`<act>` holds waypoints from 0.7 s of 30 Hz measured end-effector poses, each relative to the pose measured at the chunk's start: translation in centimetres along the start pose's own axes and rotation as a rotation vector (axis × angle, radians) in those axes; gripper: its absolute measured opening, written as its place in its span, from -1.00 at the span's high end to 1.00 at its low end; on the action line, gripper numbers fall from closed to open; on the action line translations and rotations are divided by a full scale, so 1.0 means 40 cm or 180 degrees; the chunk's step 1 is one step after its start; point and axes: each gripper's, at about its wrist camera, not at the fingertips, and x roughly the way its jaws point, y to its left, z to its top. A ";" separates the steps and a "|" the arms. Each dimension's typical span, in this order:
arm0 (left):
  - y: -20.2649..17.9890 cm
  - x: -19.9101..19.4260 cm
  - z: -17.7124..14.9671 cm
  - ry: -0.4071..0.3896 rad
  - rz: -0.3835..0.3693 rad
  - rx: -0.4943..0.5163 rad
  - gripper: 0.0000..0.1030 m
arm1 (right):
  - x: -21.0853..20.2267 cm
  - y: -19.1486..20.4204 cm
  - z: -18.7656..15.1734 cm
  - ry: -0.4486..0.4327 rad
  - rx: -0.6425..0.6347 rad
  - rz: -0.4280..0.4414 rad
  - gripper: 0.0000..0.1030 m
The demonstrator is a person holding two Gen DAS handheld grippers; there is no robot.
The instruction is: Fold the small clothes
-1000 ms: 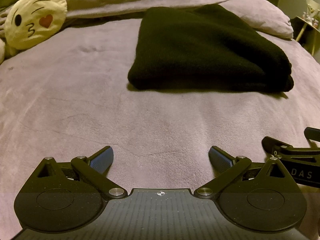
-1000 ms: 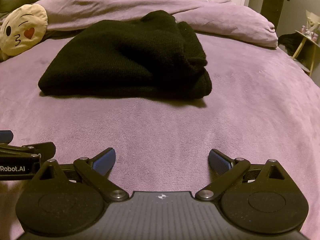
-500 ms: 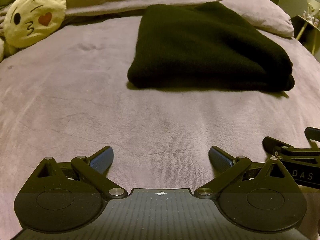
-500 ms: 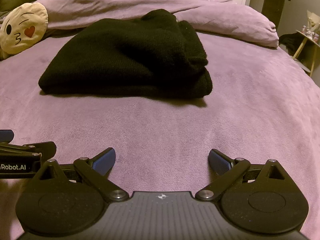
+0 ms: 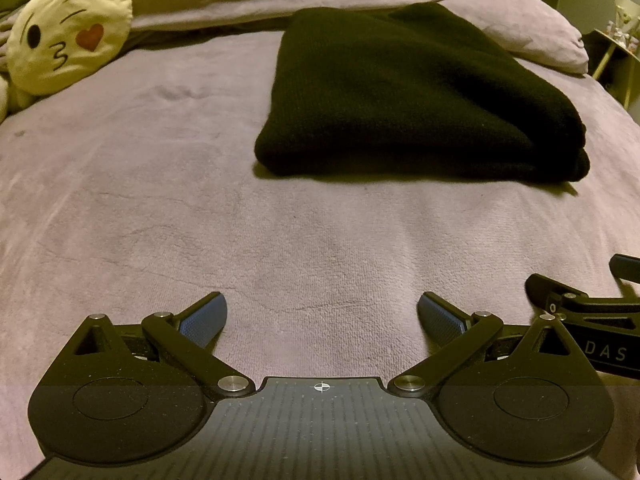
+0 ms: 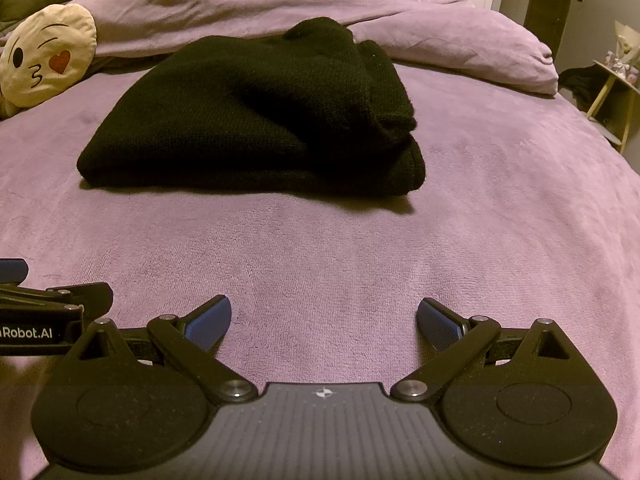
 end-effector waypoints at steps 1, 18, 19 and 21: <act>0.000 0.000 0.000 0.0000 0.0000 0.0004 -1.00 | 0.000 0.000 0.000 0.0000 0.0001 0.0000 -0.92; 0.004 0.006 0.002 0.0015 -0.0014 0.0002 -1.00 | 0.000 0.000 -0.001 0.0001 -0.0006 -0.0002 -0.92; 0.004 0.006 0.001 0.0014 -0.0011 0.0002 -1.00 | 0.001 0.000 -0.001 0.0002 -0.0004 -0.0001 -0.92; 0.004 0.007 0.002 0.0016 -0.0008 0.0004 -1.00 | 0.001 -0.001 0.000 0.0002 -0.0007 -0.0002 -0.92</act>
